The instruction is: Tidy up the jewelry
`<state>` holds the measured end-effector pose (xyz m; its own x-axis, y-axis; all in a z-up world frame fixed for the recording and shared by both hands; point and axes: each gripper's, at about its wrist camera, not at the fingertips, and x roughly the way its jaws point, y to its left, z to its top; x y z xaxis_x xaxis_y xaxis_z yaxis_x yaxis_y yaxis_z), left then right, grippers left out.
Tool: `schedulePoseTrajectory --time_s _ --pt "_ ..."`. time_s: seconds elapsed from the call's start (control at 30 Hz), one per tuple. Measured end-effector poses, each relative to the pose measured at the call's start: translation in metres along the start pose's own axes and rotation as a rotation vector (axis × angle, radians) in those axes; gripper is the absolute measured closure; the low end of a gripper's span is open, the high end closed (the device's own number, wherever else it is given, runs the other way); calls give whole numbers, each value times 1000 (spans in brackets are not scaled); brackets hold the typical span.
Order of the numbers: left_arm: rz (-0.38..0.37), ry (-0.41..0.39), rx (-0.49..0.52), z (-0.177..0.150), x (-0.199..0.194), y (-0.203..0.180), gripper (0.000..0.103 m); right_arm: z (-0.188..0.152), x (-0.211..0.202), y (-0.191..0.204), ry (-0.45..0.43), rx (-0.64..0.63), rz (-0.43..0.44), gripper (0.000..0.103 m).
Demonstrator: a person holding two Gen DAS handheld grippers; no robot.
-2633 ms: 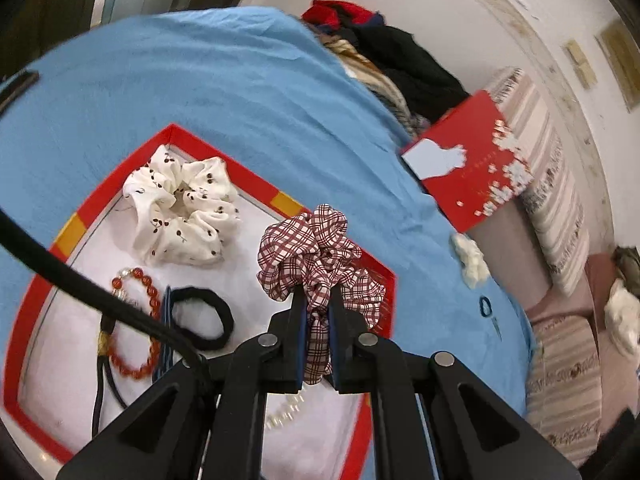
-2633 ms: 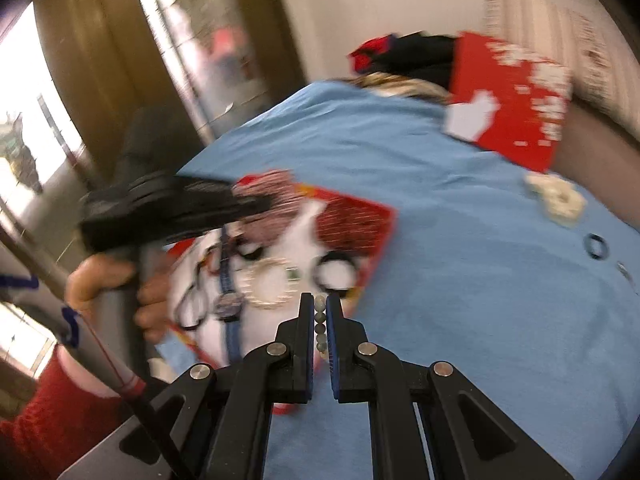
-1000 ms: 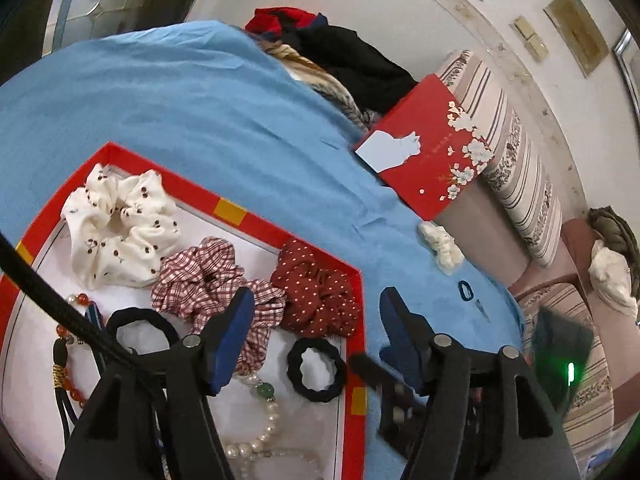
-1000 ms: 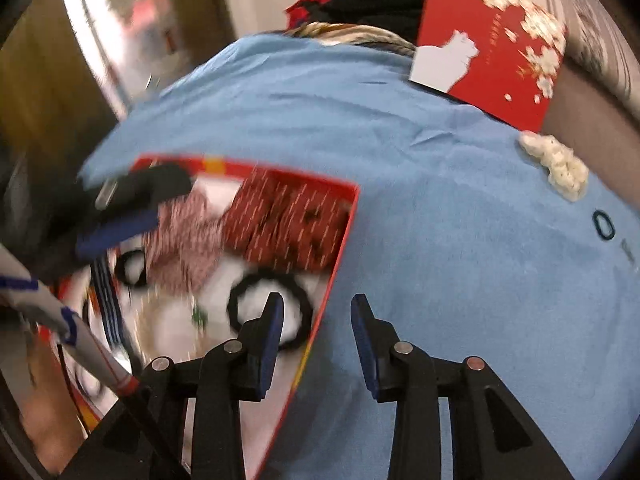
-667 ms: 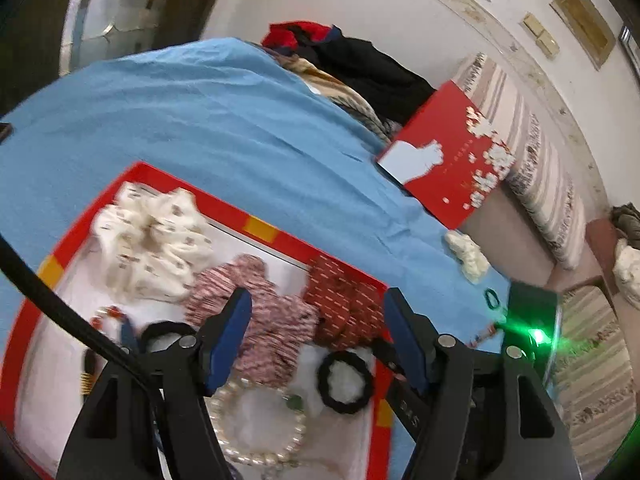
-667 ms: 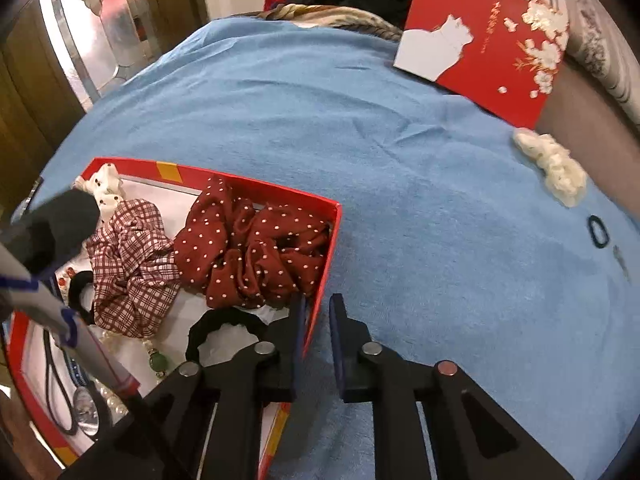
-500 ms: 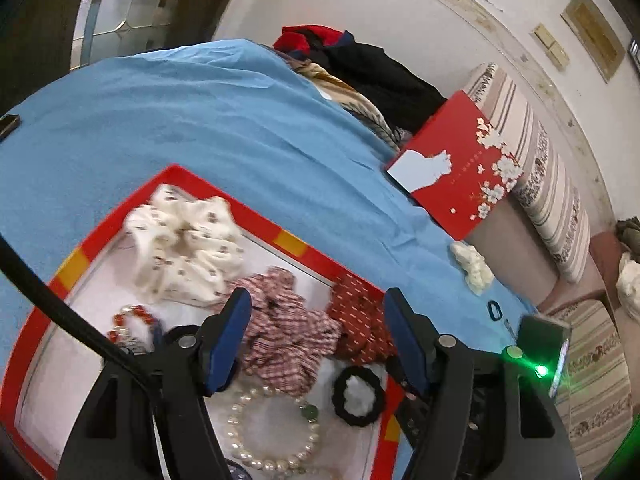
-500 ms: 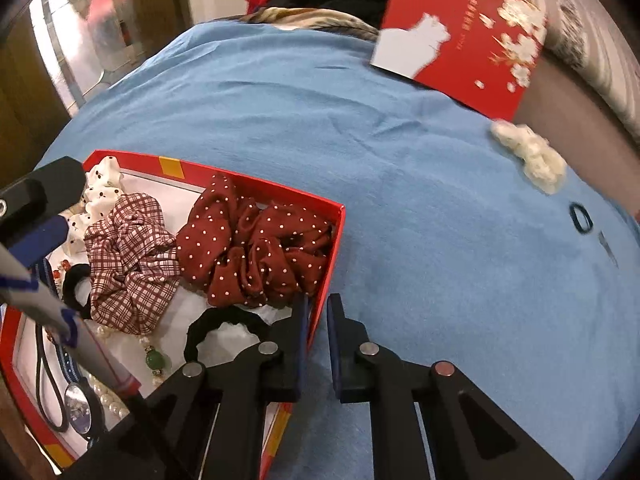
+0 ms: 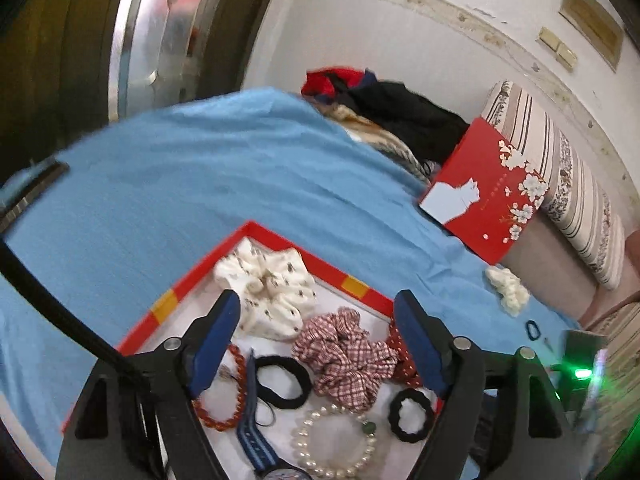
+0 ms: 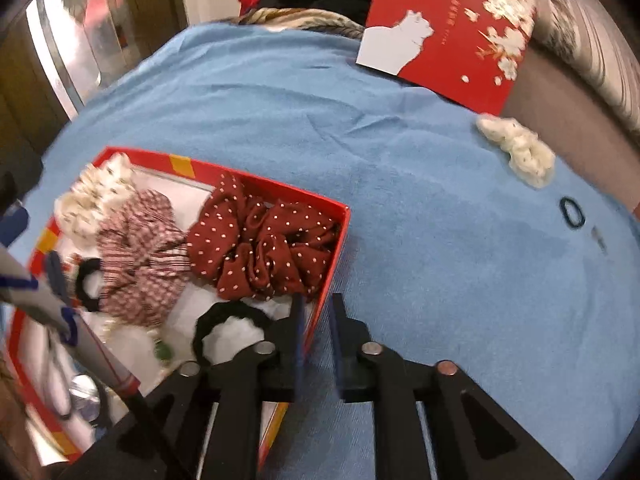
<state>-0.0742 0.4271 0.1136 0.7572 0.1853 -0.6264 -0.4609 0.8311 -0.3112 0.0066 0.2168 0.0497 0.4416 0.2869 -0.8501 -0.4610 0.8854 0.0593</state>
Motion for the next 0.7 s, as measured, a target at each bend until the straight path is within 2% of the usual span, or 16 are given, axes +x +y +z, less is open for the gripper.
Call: schedulePoseTrajectory --time_s 0.03,0.17,0.27,0.37,0.43,0.5,0.57,0.7 --pt "25 -35 33 -1 -6 -5 20 -3 -9 -5 -15 18 15 65" --pt "108 -140 130 -6 -29 -18 16 -31 -44 -19 -45 31 20 60" --pt "145 -222 153 -13 -56 -20 11 -67 -69 -29 -62 6 -27 56" --pt "243 -321 176 -28 -87 -21 4 -99 -88 -41 -82 -13 -93 53" --pt "281 -339 148 -43 -110 -15 3 -117 -99 -53 -87 3 -103 52" --pt "272 -331 102 -56 -130 -7 0 -132 -106 -62 -90 24 -98 51" --pt "300 -325 85 -68 -148 -2 0 -144 -112 -70 -92 47 -93 51" --pt "401 -346 169 -83 -180 -9 0 -159 -121 -75 -103 95 -42 51"
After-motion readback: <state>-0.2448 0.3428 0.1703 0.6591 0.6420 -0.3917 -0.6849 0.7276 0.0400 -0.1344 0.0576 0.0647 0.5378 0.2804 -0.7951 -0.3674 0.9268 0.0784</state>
